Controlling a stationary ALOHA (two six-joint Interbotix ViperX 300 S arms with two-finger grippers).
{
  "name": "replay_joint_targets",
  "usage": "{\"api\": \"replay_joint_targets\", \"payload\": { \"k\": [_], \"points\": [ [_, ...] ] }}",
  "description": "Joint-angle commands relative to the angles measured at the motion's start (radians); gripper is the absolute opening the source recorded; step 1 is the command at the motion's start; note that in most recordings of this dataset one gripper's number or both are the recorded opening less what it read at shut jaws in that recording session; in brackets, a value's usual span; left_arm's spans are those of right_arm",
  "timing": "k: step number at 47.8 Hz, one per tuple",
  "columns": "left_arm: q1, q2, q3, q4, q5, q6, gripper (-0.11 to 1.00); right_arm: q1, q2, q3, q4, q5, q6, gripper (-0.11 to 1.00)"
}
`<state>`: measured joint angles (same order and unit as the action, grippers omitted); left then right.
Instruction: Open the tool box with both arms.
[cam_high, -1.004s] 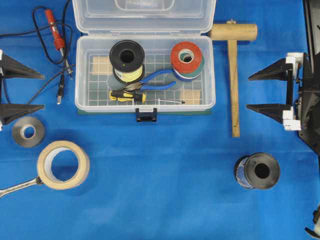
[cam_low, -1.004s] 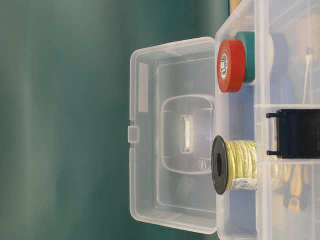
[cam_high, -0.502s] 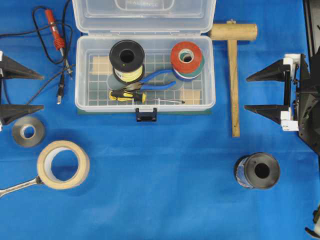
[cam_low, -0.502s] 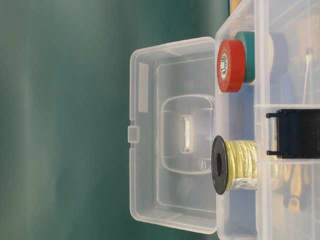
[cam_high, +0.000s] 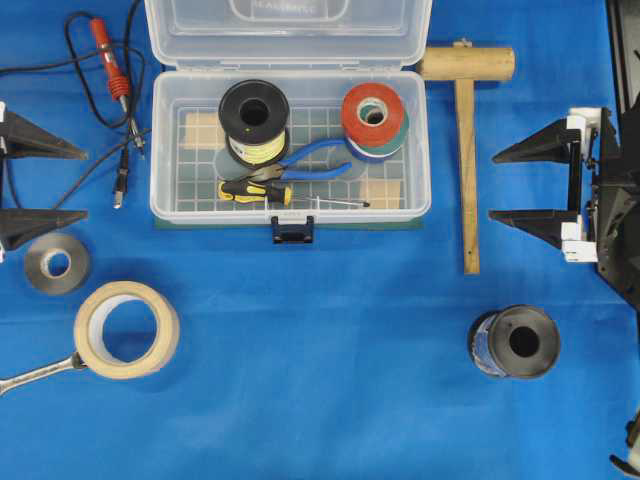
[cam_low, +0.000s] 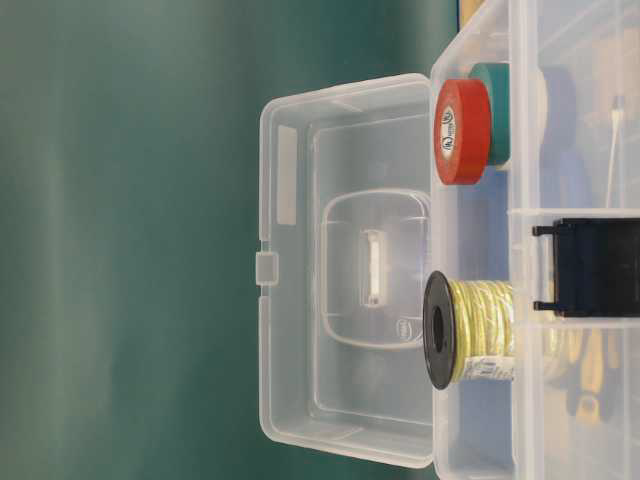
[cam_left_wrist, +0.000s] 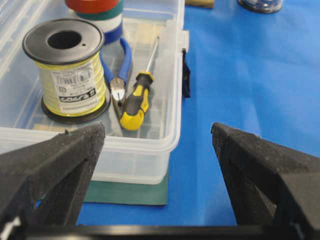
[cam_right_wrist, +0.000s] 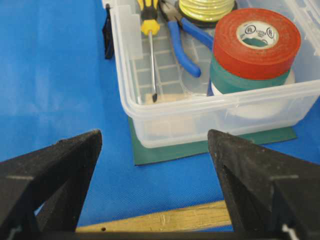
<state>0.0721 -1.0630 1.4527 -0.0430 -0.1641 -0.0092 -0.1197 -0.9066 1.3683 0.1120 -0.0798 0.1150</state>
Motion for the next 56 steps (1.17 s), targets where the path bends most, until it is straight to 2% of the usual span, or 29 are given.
{"api": "replay_joint_targets", "payload": {
  "k": [1,56],
  "points": [
    [-0.002,0.006,-0.014,-0.002,-0.003,-0.002,0.84,0.002,0.003,-0.017,0.000,-0.003,0.002,0.85],
    [-0.002,0.003,-0.015,-0.002,0.006,-0.002,0.84,0.002,-0.009,-0.020,-0.003,0.009,0.002,0.85]
  ]
}}
